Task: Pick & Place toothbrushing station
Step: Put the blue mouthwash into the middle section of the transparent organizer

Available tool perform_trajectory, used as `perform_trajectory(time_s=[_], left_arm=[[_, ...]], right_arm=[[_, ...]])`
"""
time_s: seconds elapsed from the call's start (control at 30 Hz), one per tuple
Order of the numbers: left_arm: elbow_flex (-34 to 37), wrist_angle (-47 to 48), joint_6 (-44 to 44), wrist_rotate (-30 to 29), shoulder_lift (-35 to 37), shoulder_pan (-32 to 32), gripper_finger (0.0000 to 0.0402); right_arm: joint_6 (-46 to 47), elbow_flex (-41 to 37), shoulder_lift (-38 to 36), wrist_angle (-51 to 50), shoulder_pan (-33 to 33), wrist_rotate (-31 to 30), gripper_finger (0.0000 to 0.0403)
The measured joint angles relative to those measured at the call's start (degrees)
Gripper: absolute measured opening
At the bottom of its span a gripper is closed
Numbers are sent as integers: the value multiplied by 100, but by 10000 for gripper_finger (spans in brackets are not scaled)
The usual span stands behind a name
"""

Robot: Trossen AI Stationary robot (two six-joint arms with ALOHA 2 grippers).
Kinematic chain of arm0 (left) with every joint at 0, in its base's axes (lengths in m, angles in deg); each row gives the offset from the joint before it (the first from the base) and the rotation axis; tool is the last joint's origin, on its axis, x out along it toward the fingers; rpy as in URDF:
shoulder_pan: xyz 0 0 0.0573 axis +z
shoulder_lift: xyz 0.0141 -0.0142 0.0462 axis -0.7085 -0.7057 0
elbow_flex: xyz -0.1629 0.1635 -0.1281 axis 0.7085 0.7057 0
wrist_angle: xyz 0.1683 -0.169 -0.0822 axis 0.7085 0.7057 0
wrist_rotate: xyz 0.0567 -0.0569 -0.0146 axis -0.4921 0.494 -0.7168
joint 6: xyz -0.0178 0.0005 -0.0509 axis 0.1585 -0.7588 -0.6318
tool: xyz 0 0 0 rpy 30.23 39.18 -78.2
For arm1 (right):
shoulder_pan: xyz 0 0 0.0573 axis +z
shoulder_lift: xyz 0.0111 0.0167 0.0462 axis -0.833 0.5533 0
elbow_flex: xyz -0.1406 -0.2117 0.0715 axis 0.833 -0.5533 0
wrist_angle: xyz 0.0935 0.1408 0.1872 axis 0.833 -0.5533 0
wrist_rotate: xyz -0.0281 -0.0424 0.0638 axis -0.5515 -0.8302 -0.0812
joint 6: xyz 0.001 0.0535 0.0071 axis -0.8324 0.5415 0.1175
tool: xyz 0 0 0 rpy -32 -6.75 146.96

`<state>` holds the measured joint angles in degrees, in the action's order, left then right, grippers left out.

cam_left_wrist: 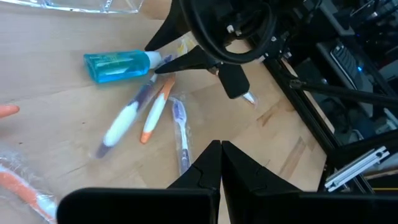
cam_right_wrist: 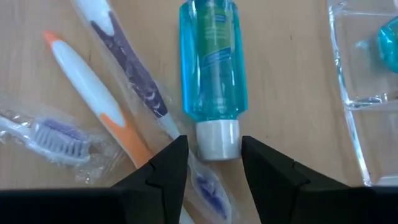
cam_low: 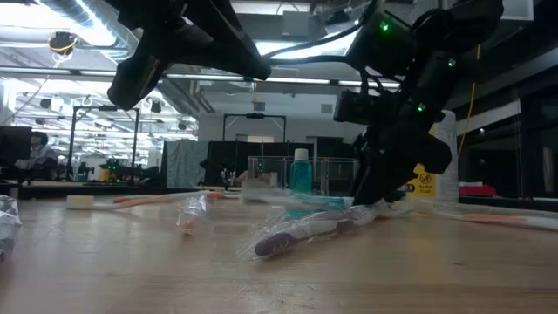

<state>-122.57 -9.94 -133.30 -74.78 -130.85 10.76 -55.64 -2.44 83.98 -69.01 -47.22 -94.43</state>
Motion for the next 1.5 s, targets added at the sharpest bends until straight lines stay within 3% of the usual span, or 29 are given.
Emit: perform_trajectory(time_s=[0.23,0.47,0.73,1.0,1.1,1.3,1.5], left_arm=[[0,4,64,28,0,2,4],[0,364,140,-75,191,22,4],[0,627,143,-147,262,33,4],[0,907,455,-160,262,42,4],[-23,914,1227,-161,264,79,4],[-567,946,4012,-684,263,34,16],[-1083,1002,5746,-1449,264,-51,54]], right_arm=[[154,-2,7,-24,5,43,149],[310,-2,2,-26,139,134,87],[733,-19,-416,-102,472,57,87],[856,1022,-1063,-1575,818,35,87],[752,1761,-1069,-2214,971,290,87],[730,3016,-1069,-3169,1297,719,87],[859,3517,-1069,-3700,1343,983,87]])
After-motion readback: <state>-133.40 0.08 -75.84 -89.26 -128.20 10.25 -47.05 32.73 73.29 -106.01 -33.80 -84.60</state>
